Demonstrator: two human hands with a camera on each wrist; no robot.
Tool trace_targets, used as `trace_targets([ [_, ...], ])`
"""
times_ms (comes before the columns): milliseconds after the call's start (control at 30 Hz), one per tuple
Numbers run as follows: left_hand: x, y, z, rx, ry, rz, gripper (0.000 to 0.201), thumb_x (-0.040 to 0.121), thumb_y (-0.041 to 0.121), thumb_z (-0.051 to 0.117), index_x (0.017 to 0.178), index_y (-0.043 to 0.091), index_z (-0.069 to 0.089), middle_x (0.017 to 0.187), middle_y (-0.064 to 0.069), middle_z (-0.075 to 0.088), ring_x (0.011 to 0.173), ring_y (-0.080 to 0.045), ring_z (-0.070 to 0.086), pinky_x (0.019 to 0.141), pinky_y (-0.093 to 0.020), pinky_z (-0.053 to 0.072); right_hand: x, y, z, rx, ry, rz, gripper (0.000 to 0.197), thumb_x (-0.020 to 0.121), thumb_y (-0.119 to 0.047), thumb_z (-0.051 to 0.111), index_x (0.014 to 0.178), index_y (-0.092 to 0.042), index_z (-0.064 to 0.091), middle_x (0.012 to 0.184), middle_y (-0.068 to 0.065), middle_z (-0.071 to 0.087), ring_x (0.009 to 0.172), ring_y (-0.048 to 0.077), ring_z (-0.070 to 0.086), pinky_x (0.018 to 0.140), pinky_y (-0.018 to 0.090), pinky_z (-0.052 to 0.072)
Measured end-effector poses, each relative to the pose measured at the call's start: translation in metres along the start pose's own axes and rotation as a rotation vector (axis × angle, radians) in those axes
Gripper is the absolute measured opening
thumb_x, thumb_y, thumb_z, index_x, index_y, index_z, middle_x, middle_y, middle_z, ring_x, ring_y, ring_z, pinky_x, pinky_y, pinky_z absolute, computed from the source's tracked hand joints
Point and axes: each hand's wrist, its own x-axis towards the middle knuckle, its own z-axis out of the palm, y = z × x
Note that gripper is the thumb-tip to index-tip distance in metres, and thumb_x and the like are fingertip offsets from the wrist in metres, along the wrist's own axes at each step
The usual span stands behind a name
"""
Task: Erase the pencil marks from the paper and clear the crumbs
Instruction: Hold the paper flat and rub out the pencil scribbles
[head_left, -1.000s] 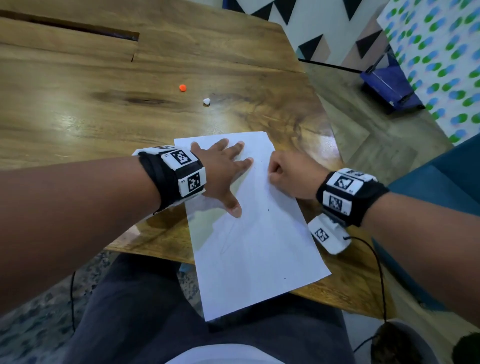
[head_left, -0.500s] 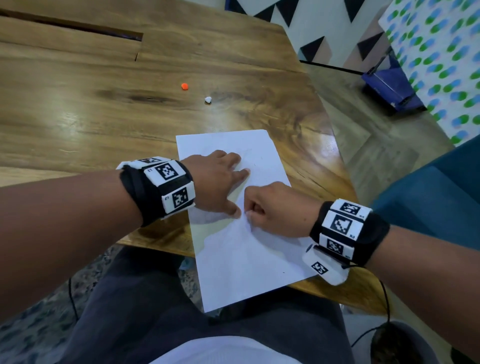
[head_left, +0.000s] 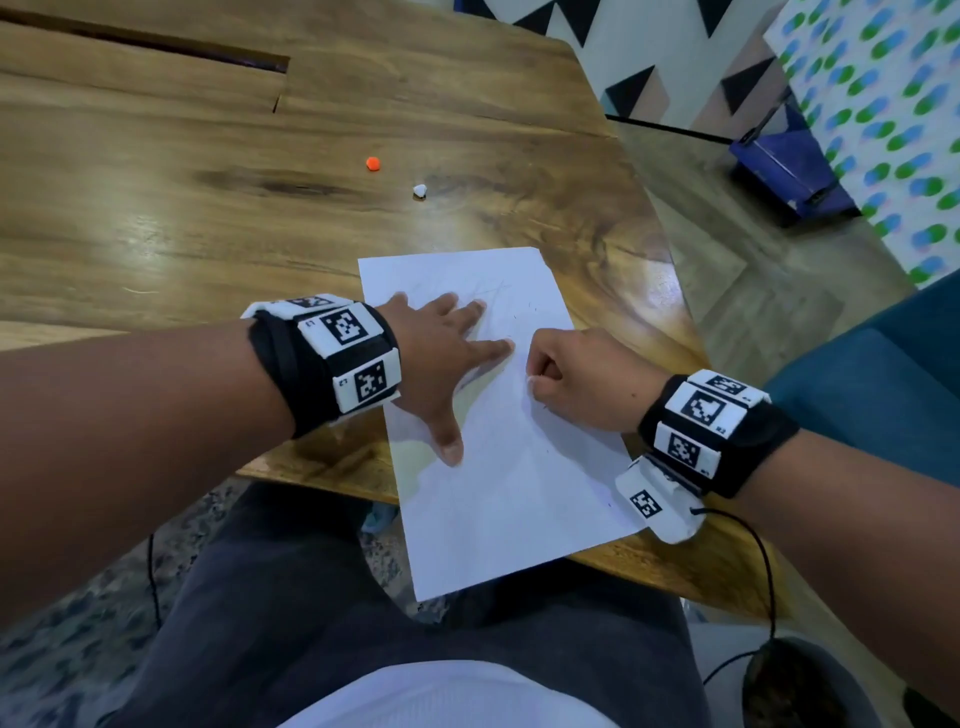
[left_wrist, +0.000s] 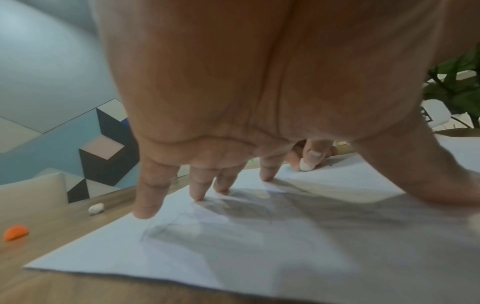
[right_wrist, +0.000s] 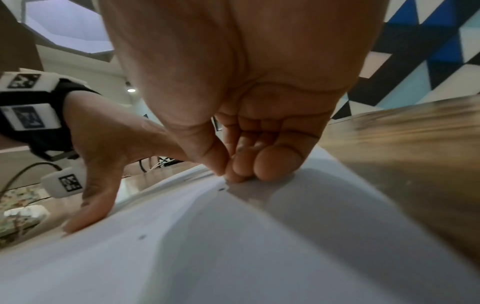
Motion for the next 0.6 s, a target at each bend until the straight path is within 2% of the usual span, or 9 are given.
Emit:
trace_targets([
  [67,0.002,-0.001,-0.005,0.027,-0.013,-0.005,0.141,0.051,0.088,0.074,0.156,0.048,-0.013,0.17,-0.005,-0.016,0.157,-0.03,-0.011,0.119,-0.068,0.013,0.006,0.005,-0.005,-0.017,0.037,0.045,0.005,0.088,-0.022,0.053,0.086,-0.02,0.058,0.08,-0.005,0.064,0.08,0.018,0.061,0.07,0.035,0.054],
  [167,0.005,-0.001,-0.007,0.044,-0.024,-0.008,0.142,0.052,0.086,0.075,0.156,0.047,-0.014,0.17,-0.007,-0.017,0.157,-0.03,-0.009,0.119,-0.066,0.019,0.008,0.007,-0.008,-0.044,0.058,0.06,0.006,0.088,-0.023,0.052,0.087,-0.019,0.057,0.081,-0.002,0.064,0.081,0.02,0.061,0.071,0.038,0.054],
  [300,0.006,0.0,-0.006,0.039,-0.043,-0.011,0.143,0.054,0.083,0.077,0.156,0.046,-0.016,0.169,-0.006,-0.022,0.157,-0.03,-0.012,0.116,-0.063,0.029,-0.014,-0.016,0.01,-0.095,-0.079,-0.089,0.007,0.089,-0.028,0.051,0.09,-0.022,0.054,0.08,-0.002,0.062,0.075,0.022,0.059,0.067,0.038,0.053],
  [400,0.007,0.0,-0.004,0.029,-0.055,-0.015,0.144,0.054,0.082,0.078,0.156,0.047,-0.017,0.168,-0.005,-0.024,0.157,-0.029,-0.014,0.115,-0.062,0.031,-0.022,-0.028,0.019,-0.087,-0.163,-0.174,0.007,0.09,-0.029,0.05,0.09,-0.023,0.053,0.081,-0.001,0.062,0.075,0.022,0.06,0.065,0.038,0.052],
  [600,0.008,-0.001,-0.003,0.015,-0.065,-0.016,0.144,0.054,0.082,0.077,0.155,0.047,-0.019,0.167,-0.004,-0.027,0.156,-0.029,-0.017,0.115,-0.064,0.032,0.01,-0.002,-0.007,-0.078,0.026,0.016,0.005,0.088,-0.022,0.052,0.087,-0.019,0.056,0.082,0.001,0.064,0.082,0.025,0.061,0.073,0.042,0.055],
])
